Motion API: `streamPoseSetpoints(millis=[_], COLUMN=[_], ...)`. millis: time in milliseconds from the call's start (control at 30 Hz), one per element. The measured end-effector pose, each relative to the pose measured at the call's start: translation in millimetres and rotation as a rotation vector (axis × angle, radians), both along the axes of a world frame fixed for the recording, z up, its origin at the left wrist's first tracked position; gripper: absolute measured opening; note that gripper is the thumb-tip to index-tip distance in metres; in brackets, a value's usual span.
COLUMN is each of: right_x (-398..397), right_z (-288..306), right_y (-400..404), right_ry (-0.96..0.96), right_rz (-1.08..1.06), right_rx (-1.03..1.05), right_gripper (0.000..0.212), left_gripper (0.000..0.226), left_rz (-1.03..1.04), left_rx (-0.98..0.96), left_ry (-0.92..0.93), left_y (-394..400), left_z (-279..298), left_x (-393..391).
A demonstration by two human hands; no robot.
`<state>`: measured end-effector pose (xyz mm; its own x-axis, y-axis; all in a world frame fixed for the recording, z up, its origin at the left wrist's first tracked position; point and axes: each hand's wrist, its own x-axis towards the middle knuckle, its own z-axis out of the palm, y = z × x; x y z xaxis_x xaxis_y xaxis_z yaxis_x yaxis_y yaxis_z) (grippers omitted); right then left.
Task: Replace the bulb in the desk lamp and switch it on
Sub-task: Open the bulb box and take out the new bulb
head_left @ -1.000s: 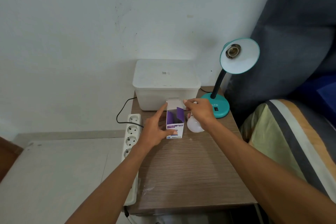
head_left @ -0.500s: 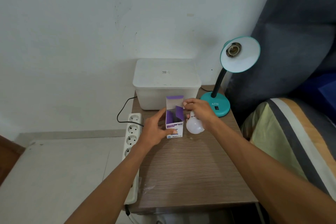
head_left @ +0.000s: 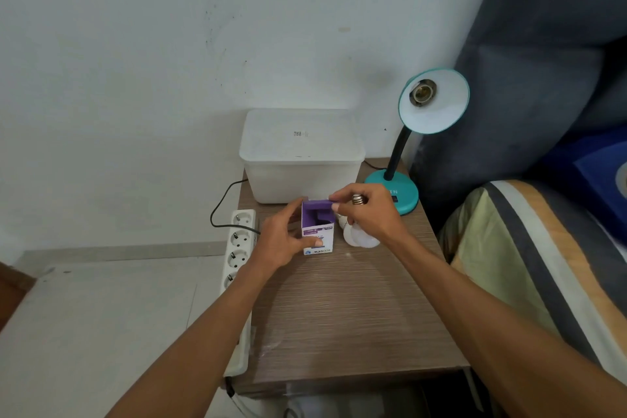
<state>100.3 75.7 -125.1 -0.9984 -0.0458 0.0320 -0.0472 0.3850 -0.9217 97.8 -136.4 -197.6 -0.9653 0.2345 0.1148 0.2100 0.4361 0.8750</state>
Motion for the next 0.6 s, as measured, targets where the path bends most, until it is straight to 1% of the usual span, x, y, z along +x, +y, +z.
streamPoseSetpoints(millis=[233,467,600], right_x=[12,13,14], right_z=[-9,-12,-14], right_y=[-1,-5,-4], right_ry=[-0.011,0.084,0.141], right_rz=[0.059,0.048,0.07], right_rx=[0.157,0.277,0.397], right_gripper=[0.016,0.02,0.023], left_gripper=[0.093,0.096,0.098], left_rz=[0.012,0.016,0.013], left_rx=[0.033,0.01,-0.005], left_ry=[-0.011,-0.023,0.001], left_y=[1,1,2], left_z=[3,-1,-1], left_x=[5,4,3])
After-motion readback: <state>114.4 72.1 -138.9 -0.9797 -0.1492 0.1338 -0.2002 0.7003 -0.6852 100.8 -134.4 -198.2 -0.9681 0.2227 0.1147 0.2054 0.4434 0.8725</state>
